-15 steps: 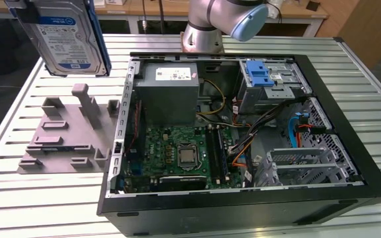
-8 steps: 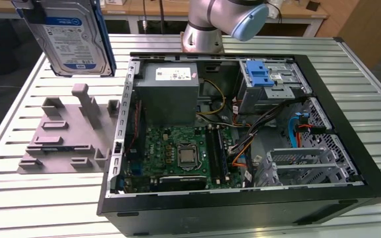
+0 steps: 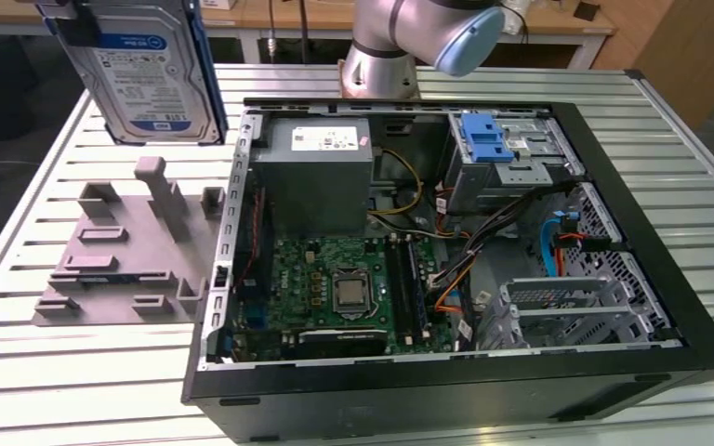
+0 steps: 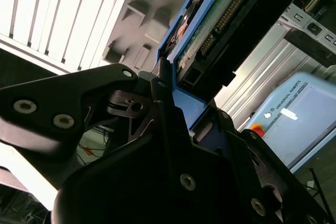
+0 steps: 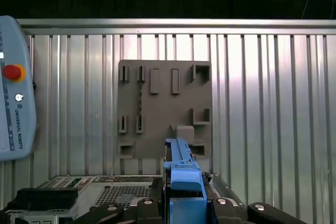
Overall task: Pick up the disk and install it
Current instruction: 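Pick up the disk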
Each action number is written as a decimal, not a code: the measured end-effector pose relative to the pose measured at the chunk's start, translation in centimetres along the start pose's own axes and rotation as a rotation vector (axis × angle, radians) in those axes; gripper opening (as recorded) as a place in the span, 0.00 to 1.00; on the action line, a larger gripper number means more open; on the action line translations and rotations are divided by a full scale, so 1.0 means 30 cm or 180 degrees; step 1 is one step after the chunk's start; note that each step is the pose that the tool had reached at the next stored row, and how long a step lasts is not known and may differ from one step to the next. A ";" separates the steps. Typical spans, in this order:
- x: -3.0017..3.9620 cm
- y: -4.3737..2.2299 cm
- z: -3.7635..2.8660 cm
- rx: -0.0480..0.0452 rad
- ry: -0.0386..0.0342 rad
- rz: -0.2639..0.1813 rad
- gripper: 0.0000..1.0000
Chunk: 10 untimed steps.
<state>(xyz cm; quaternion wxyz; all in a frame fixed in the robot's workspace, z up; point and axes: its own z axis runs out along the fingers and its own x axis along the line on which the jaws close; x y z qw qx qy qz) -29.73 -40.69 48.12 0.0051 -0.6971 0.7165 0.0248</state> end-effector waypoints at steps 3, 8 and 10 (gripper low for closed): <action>0.003 -0.015 0.000 0.0000 0.0000 0.0000 0.36; 0.009 -0.040 -0.002 0.0000 0.0000 0.0000 0.36; 0.011 -0.051 -0.002 0.0000 0.0000 0.0000 0.36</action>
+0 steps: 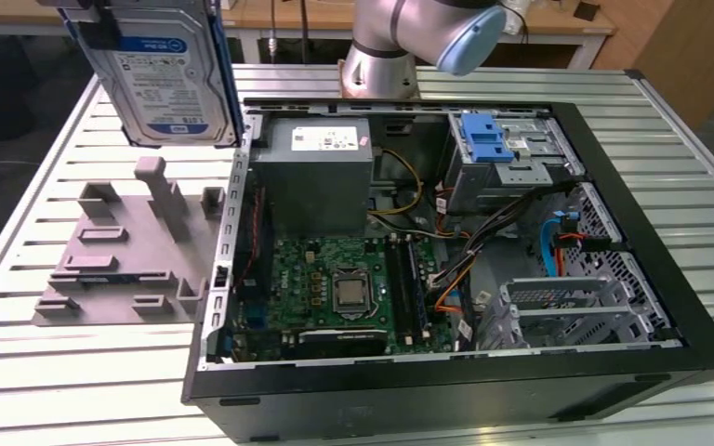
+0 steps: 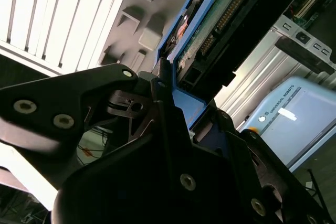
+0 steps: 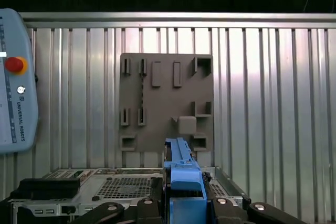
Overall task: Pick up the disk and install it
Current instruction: 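Pick up the disk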
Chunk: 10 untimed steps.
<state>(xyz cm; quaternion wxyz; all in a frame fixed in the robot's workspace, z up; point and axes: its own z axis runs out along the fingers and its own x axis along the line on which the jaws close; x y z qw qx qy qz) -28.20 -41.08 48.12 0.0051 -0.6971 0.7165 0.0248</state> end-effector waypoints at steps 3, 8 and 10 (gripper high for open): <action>0.004 -0.016 -0.001 0.0000 0.0000 0.0000 0.36; 0.011 -0.043 -0.002 0.0000 0.0000 0.0000 0.36; 0.013 -0.053 -0.002 -0.0001 0.0000 0.0000 0.36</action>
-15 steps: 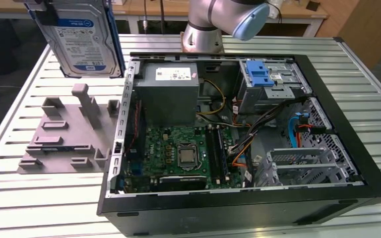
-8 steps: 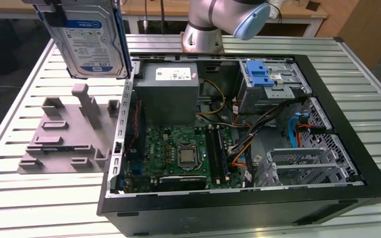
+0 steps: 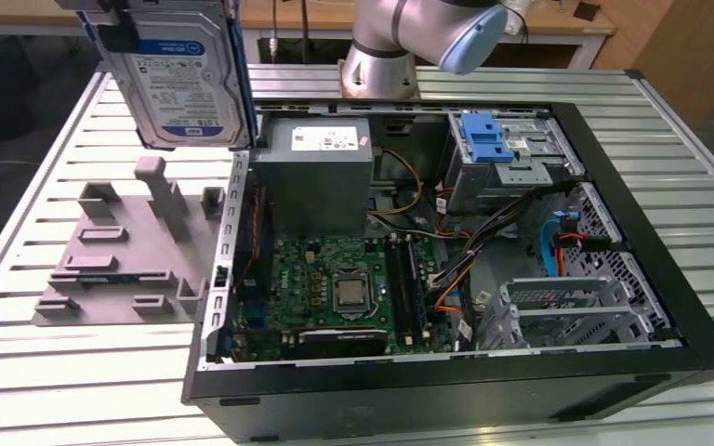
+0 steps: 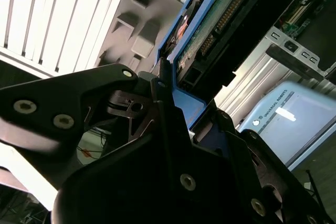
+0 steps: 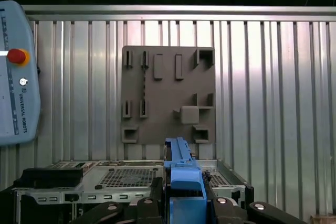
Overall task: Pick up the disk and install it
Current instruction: 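Pick up the disk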
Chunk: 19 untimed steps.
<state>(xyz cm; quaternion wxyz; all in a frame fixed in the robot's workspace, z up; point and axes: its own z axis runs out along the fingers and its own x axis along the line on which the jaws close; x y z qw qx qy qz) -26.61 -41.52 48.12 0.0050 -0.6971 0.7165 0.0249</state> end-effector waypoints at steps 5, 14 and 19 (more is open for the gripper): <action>0.005 -0.025 -0.001 0.0000 0.0000 0.0000 0.36; 0.012 -0.068 -0.002 0.0000 0.0000 0.0000 0.36; 0.011 -0.073 -0.003 0.0000 0.0000 0.0000 0.36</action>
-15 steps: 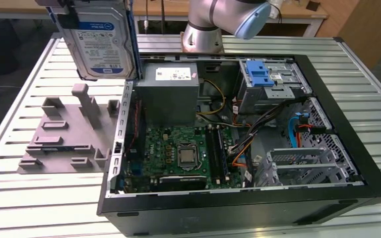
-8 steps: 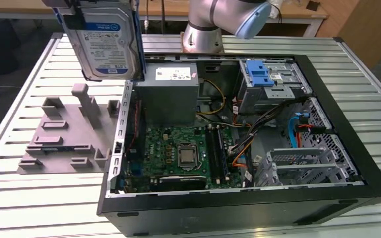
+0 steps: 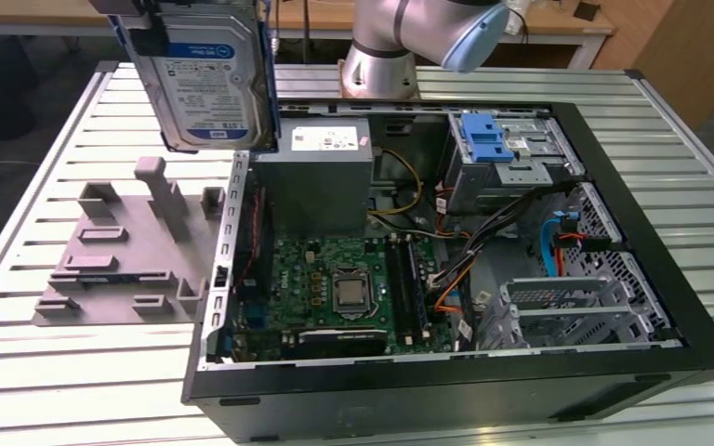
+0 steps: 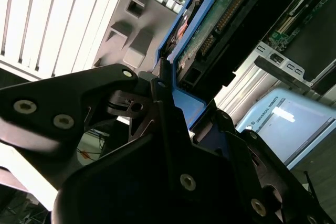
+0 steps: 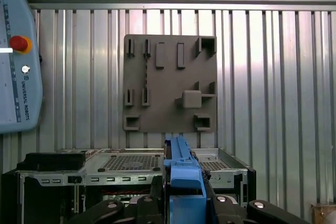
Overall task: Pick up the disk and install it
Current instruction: 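Pick up the disk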
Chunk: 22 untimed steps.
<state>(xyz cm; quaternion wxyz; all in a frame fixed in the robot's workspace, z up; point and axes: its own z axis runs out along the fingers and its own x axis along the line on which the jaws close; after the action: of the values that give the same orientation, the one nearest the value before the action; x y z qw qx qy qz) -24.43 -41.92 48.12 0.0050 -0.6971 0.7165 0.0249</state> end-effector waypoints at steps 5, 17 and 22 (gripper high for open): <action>0.000 -0.002 0.000 0.0000 0.0000 0.0000 0.36; 0.001 -0.016 -0.001 0.0000 0.0000 0.0002 0.36; 0.003 -0.044 -0.001 0.0000 0.0013 0.0006 0.36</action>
<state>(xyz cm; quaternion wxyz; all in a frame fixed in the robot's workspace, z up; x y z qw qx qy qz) -23.13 -42.06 48.12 0.0036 -0.6965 0.7171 0.0235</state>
